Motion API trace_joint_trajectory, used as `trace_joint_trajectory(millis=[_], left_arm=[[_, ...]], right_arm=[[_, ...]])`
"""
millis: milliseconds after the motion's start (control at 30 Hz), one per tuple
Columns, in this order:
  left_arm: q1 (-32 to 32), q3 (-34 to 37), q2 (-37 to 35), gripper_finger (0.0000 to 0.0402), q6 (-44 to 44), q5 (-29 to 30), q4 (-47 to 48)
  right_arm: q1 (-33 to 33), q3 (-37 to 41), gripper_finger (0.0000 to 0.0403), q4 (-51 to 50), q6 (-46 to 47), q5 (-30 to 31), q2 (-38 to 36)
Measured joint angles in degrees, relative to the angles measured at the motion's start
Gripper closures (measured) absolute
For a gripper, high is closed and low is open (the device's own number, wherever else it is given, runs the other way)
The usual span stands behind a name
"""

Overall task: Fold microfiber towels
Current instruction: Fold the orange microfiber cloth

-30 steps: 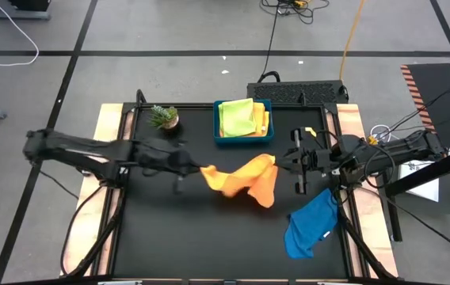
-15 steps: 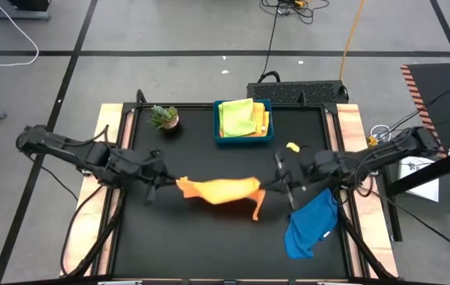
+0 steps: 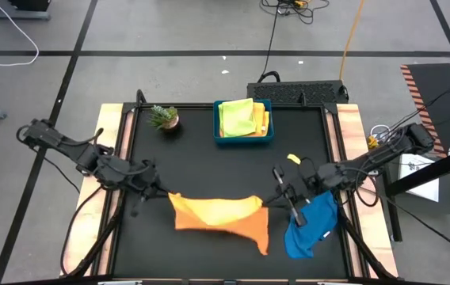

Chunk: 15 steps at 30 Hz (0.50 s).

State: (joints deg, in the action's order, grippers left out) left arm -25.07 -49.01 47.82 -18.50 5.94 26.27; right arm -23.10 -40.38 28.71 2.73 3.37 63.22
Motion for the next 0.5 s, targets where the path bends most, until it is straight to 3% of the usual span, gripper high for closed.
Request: trace_joint_trajectory(millis=[100,233,400,500], left_arm=[[2.7,-0.05,0.32,0.0397,-0.54,2.03,5.36],[7.7,2.37,2.23,0.0399,-3.26,2.18,10.35],[14.84,7.09,6.32,0.0395,-3.52,-2.06,8.97],[19.16,10.45,9.88,0.0396,-1.74,-6.06,3.1]], right_arm=[[1.39,0.0,0.0403,-5.49,1.99,5.12,0.05],[4.22,2.17,0.0403,-10.79,7.29,7.13,0.65],[7.22,8.65,0.0403,-10.75,13.55,6.97,0.76],[8.55,12.77,0.0403,-10.99,16.86,6.92,0.77]])
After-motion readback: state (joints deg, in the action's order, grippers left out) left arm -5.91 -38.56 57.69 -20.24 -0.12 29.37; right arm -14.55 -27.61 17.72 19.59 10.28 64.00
